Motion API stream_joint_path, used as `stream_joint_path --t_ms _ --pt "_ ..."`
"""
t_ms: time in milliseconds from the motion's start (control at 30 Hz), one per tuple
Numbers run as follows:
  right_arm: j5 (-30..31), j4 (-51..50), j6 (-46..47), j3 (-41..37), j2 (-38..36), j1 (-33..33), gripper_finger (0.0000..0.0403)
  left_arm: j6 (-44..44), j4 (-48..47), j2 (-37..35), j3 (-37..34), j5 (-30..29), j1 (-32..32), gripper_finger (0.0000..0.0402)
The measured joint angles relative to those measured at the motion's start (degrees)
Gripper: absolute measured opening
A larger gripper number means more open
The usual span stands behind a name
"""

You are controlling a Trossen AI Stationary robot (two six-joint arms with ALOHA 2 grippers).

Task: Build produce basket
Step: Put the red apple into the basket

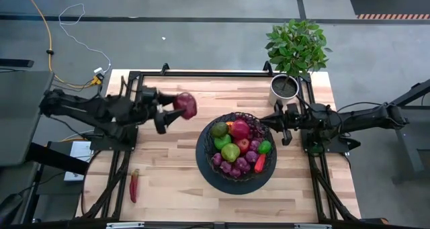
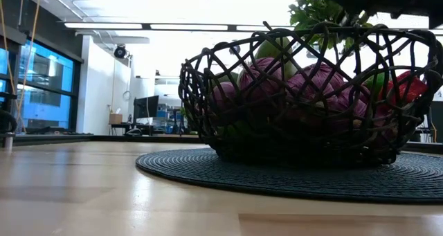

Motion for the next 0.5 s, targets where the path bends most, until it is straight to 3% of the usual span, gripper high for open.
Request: stream_joint_path --t_ms 233,500 --pt "0.0 -3.5 -7.5 6.2 2.4 0.0 0.0 10.4 7.2 5.6 0.0 6.8 8.4 0.0349" --pt "0.0 -4.0 -9.1 7.7 3.2 0.0 0.0 10.5 19.9 17.4 0.0 11.8 6.9 0.0349"
